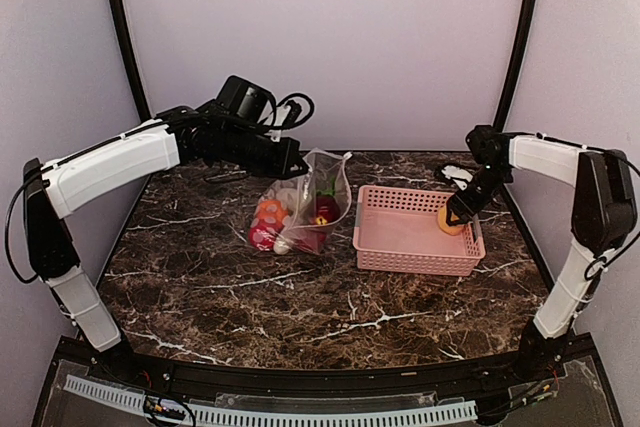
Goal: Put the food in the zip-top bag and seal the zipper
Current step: Move the fake fruit to the bin.
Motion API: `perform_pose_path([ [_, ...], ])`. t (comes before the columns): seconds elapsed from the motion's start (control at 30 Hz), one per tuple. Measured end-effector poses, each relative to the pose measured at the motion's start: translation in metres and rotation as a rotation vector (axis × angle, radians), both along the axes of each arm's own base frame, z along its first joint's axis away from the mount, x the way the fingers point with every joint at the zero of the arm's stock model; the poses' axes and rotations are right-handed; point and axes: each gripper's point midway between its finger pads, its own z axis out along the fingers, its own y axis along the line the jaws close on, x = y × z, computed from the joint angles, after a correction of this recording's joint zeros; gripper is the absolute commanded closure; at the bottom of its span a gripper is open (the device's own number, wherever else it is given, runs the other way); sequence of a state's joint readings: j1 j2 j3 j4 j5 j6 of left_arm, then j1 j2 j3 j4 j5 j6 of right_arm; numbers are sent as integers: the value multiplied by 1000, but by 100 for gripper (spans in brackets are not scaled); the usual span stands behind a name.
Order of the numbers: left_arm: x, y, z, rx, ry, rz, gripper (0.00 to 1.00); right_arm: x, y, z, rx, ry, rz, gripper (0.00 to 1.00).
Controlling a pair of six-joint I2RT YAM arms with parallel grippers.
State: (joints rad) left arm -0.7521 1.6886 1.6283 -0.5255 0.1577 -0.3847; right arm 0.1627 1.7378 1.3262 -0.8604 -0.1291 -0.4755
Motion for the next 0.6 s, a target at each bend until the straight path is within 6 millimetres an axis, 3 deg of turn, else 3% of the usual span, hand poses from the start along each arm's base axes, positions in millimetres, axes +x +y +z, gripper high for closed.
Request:
perform_pose_path([
  [0.17,-1,-1,-1,-1,8,-7,99,7,6,-24,-24,23,15,36],
  [0.27,-1,-1,-1,-2,8,-7,99,-4,30,-29,3,46,78,36],
  [0.4,-1,-2,-4,0,15,-9,99,-20,70,-11,84,31,176,32],
  [0.6,1,-8,-15,6,42,-20,99,-12,70,20,113,-54,169,22],
])
